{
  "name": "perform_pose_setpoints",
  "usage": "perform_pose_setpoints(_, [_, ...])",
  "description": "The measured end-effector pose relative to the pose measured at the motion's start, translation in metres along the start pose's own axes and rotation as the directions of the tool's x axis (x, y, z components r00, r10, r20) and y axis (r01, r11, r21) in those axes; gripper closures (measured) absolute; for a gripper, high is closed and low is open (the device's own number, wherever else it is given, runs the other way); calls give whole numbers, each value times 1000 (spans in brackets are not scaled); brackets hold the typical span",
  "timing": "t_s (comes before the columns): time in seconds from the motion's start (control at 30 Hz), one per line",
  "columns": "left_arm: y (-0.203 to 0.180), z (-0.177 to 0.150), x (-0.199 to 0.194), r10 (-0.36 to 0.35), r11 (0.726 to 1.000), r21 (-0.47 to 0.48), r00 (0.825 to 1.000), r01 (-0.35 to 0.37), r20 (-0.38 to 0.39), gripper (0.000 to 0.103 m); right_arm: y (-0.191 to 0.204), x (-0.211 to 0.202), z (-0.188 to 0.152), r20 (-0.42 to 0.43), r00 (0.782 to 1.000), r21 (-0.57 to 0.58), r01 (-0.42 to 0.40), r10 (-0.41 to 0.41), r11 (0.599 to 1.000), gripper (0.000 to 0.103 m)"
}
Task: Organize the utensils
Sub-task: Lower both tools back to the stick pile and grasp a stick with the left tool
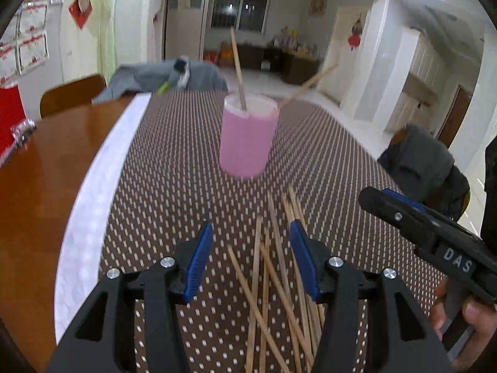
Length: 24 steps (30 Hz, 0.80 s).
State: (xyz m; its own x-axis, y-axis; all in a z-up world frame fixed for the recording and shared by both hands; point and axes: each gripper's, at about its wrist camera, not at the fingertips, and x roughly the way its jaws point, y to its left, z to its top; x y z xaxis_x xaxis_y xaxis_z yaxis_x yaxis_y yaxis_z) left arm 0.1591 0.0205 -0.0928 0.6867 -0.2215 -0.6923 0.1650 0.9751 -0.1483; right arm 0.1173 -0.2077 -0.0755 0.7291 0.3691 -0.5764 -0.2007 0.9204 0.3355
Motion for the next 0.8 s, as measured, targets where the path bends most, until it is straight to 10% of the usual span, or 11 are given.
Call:
perform_pose_setpoints(0.37, [14, -33, 40, -19, 995, -97, 967, -6, -253, 51, -10, 15, -29, -105, 994, 23, -2, 4, 1000, 51])
perform_pose_setpoints(0.8, [12, -40, 69, -7, 992, -123, 942, -37, -336, 63, -12, 31, -39, -173, 985, 14, -6, 8, 1000, 51])
